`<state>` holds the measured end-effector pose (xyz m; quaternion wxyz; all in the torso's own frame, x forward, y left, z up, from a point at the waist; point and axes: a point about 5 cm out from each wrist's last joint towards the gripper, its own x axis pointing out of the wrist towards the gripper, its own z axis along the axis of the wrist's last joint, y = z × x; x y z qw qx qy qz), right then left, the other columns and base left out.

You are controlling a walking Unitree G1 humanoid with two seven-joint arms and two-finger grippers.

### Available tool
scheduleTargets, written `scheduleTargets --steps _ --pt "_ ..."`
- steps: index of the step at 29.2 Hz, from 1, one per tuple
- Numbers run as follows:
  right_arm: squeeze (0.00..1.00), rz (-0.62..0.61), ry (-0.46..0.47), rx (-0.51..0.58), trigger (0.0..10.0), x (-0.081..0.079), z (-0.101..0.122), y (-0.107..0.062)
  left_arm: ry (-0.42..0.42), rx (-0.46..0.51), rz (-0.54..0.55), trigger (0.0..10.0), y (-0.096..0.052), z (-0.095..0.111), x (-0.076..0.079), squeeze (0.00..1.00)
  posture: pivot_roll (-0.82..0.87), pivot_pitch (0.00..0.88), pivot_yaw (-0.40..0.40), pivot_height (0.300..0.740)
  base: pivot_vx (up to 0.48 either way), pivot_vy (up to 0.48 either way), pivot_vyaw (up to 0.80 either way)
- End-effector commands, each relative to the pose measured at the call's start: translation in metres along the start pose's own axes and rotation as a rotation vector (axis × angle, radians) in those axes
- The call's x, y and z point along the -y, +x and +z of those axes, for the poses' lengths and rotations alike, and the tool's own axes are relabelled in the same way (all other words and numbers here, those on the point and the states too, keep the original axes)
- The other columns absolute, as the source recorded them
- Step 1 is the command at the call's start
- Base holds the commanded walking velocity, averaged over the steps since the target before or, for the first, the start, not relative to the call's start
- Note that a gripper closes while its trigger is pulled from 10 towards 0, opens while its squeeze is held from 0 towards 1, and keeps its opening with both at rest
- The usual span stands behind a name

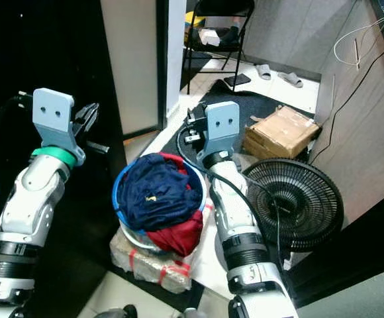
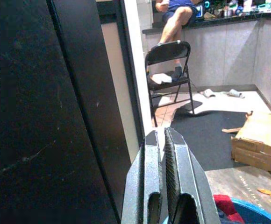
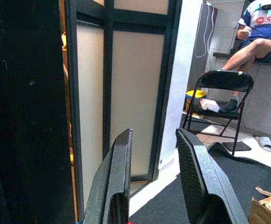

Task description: Clothes washing

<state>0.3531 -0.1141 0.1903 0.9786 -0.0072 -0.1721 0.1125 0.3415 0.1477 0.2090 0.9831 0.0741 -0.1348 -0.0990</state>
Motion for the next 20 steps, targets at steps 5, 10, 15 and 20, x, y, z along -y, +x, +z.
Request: scheduleTargets --steps 5,10,15,20 --pt "0.0 0.006 0.004 -0.023 10.0 -0.0005 -0.0055 -0.0016 0.003 -0.023 0.013 10.0 -0.0032 -0.0064 -0.002 0.0 -0.01 0.0 0.031 0.695 0.0 0.0 0.0" --pt "0.0 0.007 0.006 -0.023 10.0 -0.0012 -0.0058 -0.0018 0.005 -0.025 0.02 10.0 -0.0034 -0.007 -0.0034 0.0 -0.01 0.0 0.031 0.675 0.0 0.0 0.0" --pt "0.0 0.006 0.007 -0.021 10.0 -0.0012 -0.0055 -0.0011 0.005 -0.026 0.025 10.0 -0.0033 -0.007 -0.0043 0.0 -0.01 0.0 0.03 0.655 0.0 0.0 0.0" --pt "0.0 0.006 0.007 -0.022 10.0 -0.001 -0.0056 -0.0012 0.005 -0.027 0.027 10.0 -0.0035 -0.0072 -0.0047 0.0 -0.01 0.0 0.03 0.63 0.0 0.0 0.0"
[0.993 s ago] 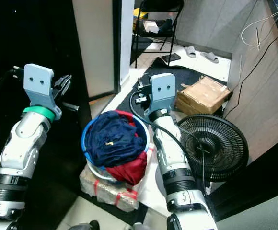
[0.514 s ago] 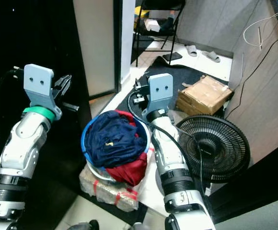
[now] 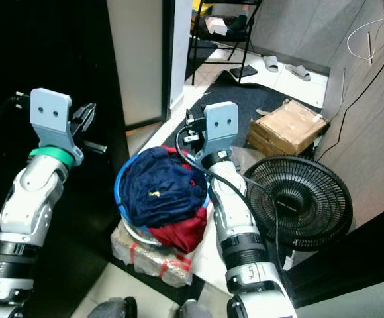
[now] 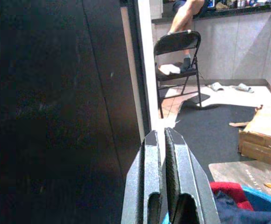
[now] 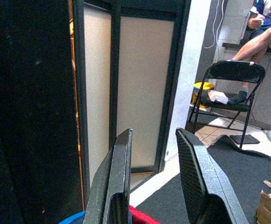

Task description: Clothes washing

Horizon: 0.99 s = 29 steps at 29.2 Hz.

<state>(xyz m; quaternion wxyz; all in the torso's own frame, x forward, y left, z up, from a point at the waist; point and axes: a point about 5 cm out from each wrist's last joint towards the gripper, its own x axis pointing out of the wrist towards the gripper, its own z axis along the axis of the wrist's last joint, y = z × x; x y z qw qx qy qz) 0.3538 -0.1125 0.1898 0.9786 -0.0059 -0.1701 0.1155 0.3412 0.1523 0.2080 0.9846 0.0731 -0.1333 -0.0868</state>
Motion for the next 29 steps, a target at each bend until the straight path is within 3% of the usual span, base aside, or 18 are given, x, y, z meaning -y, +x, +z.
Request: scheduleTargets --steps 1,29 --pt "0.0 0.0 0.003 -0.018 10.0 0.0003 -0.0048 -0.002 0.004 -0.022 0.002 10.0 -0.0019 -0.0057 -0.0005 0.0 -0.01 0.0 0.03 0.63 0.0 0.0 0.0" --pt "0.0 0.005 0.006 -0.02 10.0 -0.0007 -0.0053 -0.002 0.005 -0.025 0.01 10.0 -0.0019 -0.0067 -0.0012 0.0 -0.01 0.0 0.03 0.555 0.0 0.0 0.0"
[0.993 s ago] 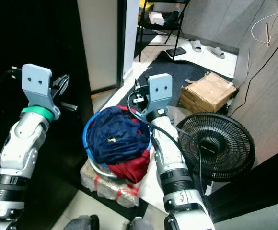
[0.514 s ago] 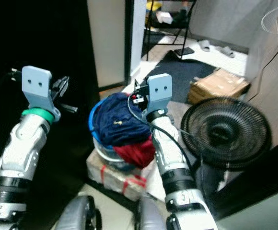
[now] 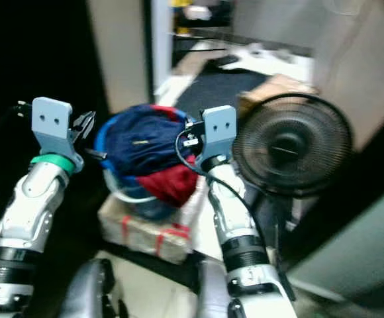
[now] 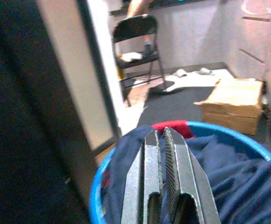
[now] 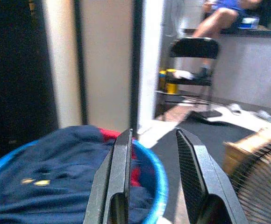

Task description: Clothes washing

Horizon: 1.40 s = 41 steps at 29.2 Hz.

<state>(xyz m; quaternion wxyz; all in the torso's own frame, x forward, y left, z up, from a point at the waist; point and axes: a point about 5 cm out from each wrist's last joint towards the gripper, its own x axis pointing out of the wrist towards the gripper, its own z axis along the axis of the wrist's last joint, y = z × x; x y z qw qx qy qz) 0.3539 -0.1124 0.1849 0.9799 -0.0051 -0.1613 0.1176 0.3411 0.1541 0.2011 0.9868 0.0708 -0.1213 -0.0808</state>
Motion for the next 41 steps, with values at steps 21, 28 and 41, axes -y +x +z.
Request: scheduleTargets --steps 21,28,41 --pt "0.0 0.022 0.006 0.001 10.0 -0.004 0.0 0.002 0.016 -0.019 0.058 10.0 0.002 -0.002 -0.01 0.0 0.01 0.0 0.015 0.48 0.0 0.0 0.0" --pt "0.0 0.105 0.006 0.005 10.0 -0.021 0.008 0.021 0.01 -0.053 0.211 10.0 -0.004 -0.004 -0.04 0.0 0.04 0.0 -0.026 0.48 0.0 0.0 0.0" --pt "0.0 0.351 0.102 -0.053 10.0 -0.076 0.011 0.039 -0.049 -0.147 0.316 10.0 -0.03 -0.021 -0.072 0.0 0.07 0.038 -0.063 0.48 0.0 0.0 0.0"
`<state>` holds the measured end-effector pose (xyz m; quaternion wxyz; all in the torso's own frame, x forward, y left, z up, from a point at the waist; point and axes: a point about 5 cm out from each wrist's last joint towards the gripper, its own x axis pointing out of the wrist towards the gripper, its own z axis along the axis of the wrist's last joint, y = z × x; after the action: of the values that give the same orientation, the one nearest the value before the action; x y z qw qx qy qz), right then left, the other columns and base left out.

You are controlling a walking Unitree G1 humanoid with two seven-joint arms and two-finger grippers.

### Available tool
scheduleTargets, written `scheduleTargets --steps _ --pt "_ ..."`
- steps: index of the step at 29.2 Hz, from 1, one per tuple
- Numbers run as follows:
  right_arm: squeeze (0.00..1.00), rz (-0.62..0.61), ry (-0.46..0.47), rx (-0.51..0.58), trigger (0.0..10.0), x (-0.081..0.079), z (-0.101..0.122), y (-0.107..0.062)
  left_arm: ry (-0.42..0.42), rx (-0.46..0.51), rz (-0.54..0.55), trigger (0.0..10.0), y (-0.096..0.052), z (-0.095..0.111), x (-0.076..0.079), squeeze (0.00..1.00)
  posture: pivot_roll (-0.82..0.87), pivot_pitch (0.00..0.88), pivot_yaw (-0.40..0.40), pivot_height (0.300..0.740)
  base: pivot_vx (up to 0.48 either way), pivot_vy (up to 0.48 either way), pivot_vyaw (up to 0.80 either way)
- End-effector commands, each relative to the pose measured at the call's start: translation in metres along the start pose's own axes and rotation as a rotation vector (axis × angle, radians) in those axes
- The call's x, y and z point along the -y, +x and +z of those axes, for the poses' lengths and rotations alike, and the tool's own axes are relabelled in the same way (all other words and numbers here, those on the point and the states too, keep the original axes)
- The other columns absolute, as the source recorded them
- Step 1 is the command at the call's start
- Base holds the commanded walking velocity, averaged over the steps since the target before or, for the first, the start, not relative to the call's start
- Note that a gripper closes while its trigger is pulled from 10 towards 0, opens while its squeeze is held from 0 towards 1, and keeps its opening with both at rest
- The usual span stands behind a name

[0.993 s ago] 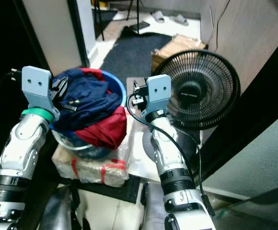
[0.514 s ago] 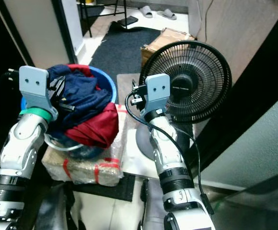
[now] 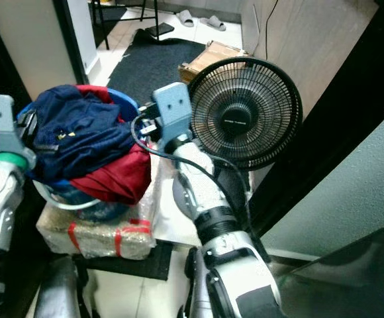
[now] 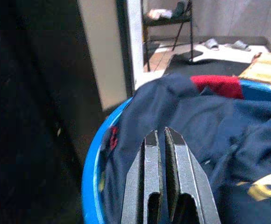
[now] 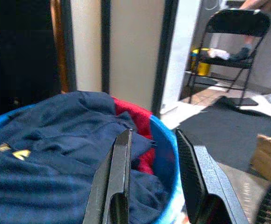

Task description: Clothes washing

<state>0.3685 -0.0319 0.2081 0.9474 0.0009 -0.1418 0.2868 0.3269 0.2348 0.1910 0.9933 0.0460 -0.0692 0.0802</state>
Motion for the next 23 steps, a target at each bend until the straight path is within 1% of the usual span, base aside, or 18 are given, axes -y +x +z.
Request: scheduleTargets --steps 1,2,4,5,6,9,10,12,13,14,18,19,22,23 --pt "0.0 0.012 0.035 -0.023 10.0 -0.002 -0.004 0.0 -0.026 -0.027 -0.004 10.0 0.0 -0.005 0.003 0.0 0.07 0.038 -0.063 0.48 0.0 0.0 0.0" --pt "0.0 0.032 0.059 -0.026 10.0 -0.005 -0.005 0.001 -0.036 -0.039 0.001 10.0 0.002 -0.007 0.004 0.0 0.07 0.039 -0.062 0.48 0.0 0.0 0.0" --pt "0.0 0.157 0.079 -0.048 10.0 -0.019 -0.008 0.002 -0.054 -0.057 0.006 10.0 0.007 -0.008 0.008 0.0 0.06 0.048 -0.061 0.48 0.0 0.0 0.0" --pt "0.0 0.157 0.079 -0.048 10.0 -0.019 -0.008 0.002 -0.054 -0.057 0.006 10.0 0.007 -0.008 0.008 0.0 0.06 0.048 -0.061 0.48 0.0 0.0 0.0" --pt "0.0 0.218 0.113 -0.067 10.0 -0.025 -0.01 0.004 -0.059 -0.058 0.004 10.0 0.009 -0.007 0.011 0.0 0.06 0.051 -0.06 0.48 0.0 0.0 0.0" --pt "0.0 0.248 0.137 -0.078 10.0 -0.027 -0.011 0.006 -0.061 -0.056 0.001 10.0 0.011 -0.006 0.012 0.0 0.06 0.055 -0.059 0.48 0.0 0.0 0.0" --pt "1.0 0.248 0.19 -0.109 10.0 -0.026 -0.011 0.01 -0.06 -0.057 0.003 10.0 0.01 -0.005 0.012 0.0 0.06 0.069 -0.055 0.48 0.0 0.0 0.0" --pt "1.0 0.244 0.231 -0.179 10.0 -0.022 -0.012 0.015 -0.055 -0.069 0.008 10.0 0.006 -0.007 0.009 0.0 0.06 0.081 -0.054 0.48 0.0 0.0 0.0" --pt "1.0 0.244 0.231 -0.179 10.0 -0.022 -0.012 0.015 -0.055 -0.069 0.008 10.0 0.006 -0.007 0.009 0.0 0.06 0.081 -0.054 0.48 0.0 0.0 0.0" --pt "1.0 0.249 0.226 -0.21 10.0 -0.02 -0.013 0.016 -0.054 -0.077 0.011 10.0 0.005 -0.009 0.008 0.0 0.06 0.09 -0.054 0.48 0.0 0.0 0.0" --pt "1.0 0.249 0.226 -0.21 10.0 -0.02 -0.013 0.016 -0.054 -0.077 0.011 10.0 0.005 -0.009 0.008 0.0 0.06 0.09 -0.054 0.48 0.0 0.0 0.0" --pt "1.0 0.253 0.203 -0.24 10.0 -0.017 -0.013 0.018 -0.053 -0.083 0.013 10.0 0.003 -0.01 0.007 0.0 0.05 0.101 -0.053 0.48 0.0 0.0 0.0" --pt "1.0 0.263 0.176 -0.27 10.0 -0.013 -0.011 0.02 -0.054 -0.086 0.015 10.0 0.002 -0.011 0.007 0.0 0.05 0.111 -0.054 0.48 0.0 0.0 0.0" --pt "1.0 0.277 0.119 -0.321 10.0 -0.009 -0.012 0.02 -0.055 -0.091 0.017 10.0 0.001 -0.012 0.007 0.0 0.04 0.117 -0.054 0.48 0.0 0.0 0.0"
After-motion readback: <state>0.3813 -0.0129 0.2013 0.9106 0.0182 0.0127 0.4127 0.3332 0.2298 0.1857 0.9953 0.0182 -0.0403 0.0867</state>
